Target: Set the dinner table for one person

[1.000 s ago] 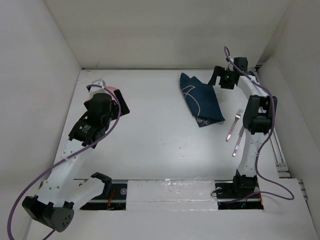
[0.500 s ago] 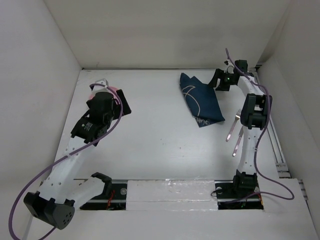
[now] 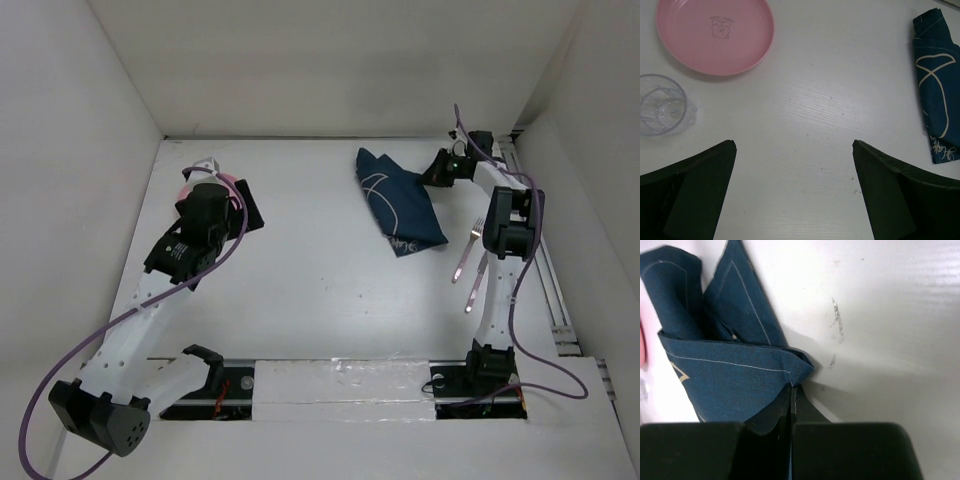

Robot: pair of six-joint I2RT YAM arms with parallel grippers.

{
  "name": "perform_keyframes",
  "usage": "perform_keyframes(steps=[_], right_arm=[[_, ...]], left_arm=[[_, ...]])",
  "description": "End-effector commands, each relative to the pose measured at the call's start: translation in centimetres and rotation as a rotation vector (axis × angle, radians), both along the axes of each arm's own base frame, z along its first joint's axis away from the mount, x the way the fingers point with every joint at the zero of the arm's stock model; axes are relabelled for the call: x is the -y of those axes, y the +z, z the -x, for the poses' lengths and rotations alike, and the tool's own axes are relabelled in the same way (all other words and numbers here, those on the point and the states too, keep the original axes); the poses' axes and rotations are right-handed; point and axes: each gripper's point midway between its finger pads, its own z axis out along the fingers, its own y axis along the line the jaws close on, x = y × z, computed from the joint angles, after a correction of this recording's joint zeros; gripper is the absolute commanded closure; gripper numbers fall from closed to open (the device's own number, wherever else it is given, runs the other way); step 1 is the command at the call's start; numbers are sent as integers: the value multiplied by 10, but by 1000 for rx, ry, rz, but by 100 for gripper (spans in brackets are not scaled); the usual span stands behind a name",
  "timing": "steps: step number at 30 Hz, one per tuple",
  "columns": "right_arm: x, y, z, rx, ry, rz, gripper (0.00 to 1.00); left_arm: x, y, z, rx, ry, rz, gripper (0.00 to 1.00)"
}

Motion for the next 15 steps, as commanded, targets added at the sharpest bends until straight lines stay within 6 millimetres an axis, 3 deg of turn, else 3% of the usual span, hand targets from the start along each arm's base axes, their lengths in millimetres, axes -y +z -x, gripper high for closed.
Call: perform_keyframes(steps=[1, 3, 4, 7, 8, 11, 12, 14, 15], right_arm=[[-16, 115, -20, 330, 0, -16, 100], [-25, 143, -18, 418, -1, 47, 100], [-43, 176, -11, 499, 31, 63, 100], [-67, 197, 7, 565, 53, 94, 100], [-86, 209, 21, 601, 80, 98, 100], [-106, 217, 41, 632, 83, 152, 100], [-124, 217, 60, 640, 121, 164, 100], [-142, 213, 79, 637, 154, 169, 100], [-163, 209, 101, 628, 203, 155, 100]], left_arm=[[0, 6, -4, 34, 1, -1, 0], [0, 6, -4, 34, 1, -1, 0], [0, 6, -4, 34, 1, -1, 0], [-2, 6, -4, 35, 9, -5, 0], [-2, 6, -4, 35, 9, -5, 0], [-1, 4, -6, 27, 9, -9, 0], [-1, 4, -6, 27, 9, -9, 0], [-1, 4, -6, 27, 9, -9, 0], [-2, 2, -4, 18, 9, -12, 0]])
